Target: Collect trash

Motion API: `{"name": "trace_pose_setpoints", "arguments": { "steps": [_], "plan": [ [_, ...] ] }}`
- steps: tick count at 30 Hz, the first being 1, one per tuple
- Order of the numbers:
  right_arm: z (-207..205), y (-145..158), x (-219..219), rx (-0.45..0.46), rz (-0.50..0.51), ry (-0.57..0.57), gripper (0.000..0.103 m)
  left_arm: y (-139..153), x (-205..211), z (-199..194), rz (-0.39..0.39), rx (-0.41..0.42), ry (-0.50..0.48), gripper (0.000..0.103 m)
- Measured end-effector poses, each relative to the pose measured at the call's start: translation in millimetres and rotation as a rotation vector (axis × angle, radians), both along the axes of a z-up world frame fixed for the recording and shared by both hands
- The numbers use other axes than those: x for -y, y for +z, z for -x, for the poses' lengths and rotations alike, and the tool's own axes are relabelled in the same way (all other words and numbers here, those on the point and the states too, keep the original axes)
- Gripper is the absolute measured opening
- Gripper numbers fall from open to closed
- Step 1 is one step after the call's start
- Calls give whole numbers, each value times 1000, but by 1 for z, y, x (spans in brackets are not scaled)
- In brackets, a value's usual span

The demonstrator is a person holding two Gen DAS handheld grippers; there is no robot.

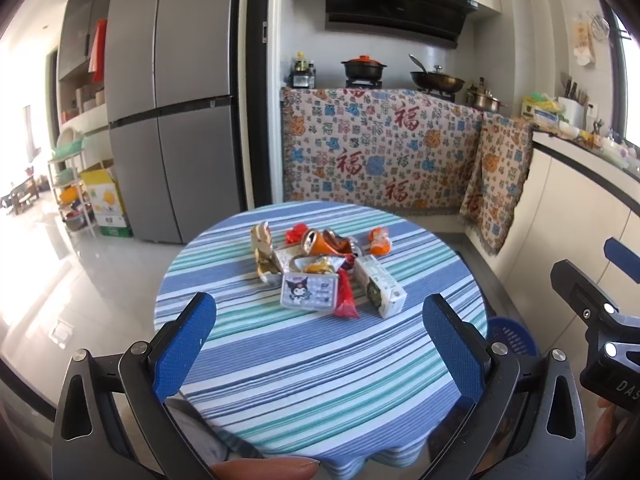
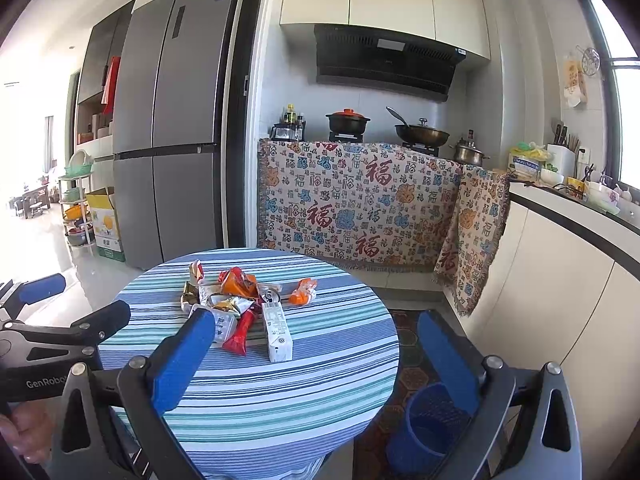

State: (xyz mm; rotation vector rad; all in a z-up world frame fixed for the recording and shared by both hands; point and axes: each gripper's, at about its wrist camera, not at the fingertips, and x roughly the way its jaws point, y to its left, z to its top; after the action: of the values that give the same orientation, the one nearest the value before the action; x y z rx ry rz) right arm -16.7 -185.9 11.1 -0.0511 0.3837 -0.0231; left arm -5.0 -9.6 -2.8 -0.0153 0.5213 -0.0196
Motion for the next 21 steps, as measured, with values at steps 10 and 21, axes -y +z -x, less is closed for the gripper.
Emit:
{"name": "trace_pose_setpoints", "arguments": {
  "steps": [10, 21],
  "plan": [
    [0, 0, -1, 0, -3, -3, 103, 0, 0, 0, 1, -1, 0, 103],
    [-1, -1, -1, -2, -4, -6, 103, 0, 1, 0, 2, -1, -1, 103]
  ]
}}
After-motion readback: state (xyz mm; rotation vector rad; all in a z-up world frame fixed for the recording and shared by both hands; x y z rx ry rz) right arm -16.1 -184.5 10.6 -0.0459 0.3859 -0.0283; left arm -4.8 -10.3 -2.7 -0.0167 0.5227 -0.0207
